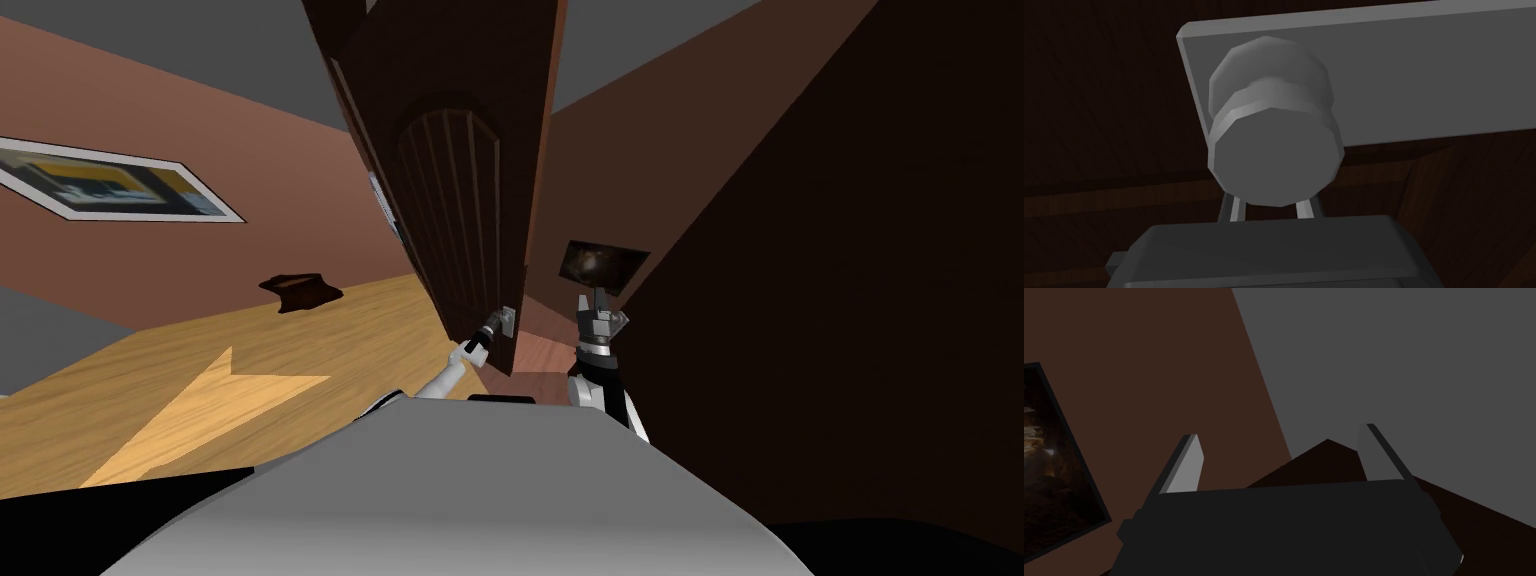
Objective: Push the door open
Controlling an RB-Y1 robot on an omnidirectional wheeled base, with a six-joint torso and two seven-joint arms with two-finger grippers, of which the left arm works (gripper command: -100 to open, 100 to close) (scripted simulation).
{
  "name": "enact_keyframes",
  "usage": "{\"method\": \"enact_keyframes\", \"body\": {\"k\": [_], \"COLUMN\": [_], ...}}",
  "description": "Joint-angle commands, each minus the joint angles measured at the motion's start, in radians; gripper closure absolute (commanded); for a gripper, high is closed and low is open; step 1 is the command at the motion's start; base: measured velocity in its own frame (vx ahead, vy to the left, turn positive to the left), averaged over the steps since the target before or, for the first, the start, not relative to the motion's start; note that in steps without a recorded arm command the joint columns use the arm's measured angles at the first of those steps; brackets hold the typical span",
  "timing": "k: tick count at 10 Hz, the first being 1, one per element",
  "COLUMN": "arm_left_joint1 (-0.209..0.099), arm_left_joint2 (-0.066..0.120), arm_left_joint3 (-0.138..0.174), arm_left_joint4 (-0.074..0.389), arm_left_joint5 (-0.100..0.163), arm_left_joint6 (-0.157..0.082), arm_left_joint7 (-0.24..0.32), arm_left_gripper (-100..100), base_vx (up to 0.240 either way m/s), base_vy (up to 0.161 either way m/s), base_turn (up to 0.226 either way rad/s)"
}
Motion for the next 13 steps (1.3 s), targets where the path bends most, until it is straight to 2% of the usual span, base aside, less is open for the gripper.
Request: {"method": "enact_keyframes", "body": {"k": [1,2,3,8,12,13], "arm_left_joint1": [-0.013,-0.012,-0.007,-0.002,0.002,0.002], "arm_left_joint2": [0.019,0.024,0.014,0.003,-0.026,-0.018], "arm_left_joint3": [0.007,0.006,-0.013,-0.042,-0.071,-0.068], "arm_left_joint4": [0.007,0.006,0.002,-0.017,-0.035,-0.035], "arm_left_joint5": [0.029,0.045,0.035,0.042,0.049,0.048], "arm_left_joint6": [-0.008,-0.009,-0.008,0.002,0.012,0.012], "arm_left_joint7": [-0.025,-0.042,-0.026,-0.013,0.0,0.0], "arm_left_gripper": [100,100,-100,-100,-100,-100], "base_vx": [0.222,0.18,-0.071,-0.204,-0.214,-0.08], "base_vy": [0.026,0.024,0.009,0.053,0.054,0.028], "base_turn": [0.157,0.095,0.003,-0.017,-0.016,-0.01]}}
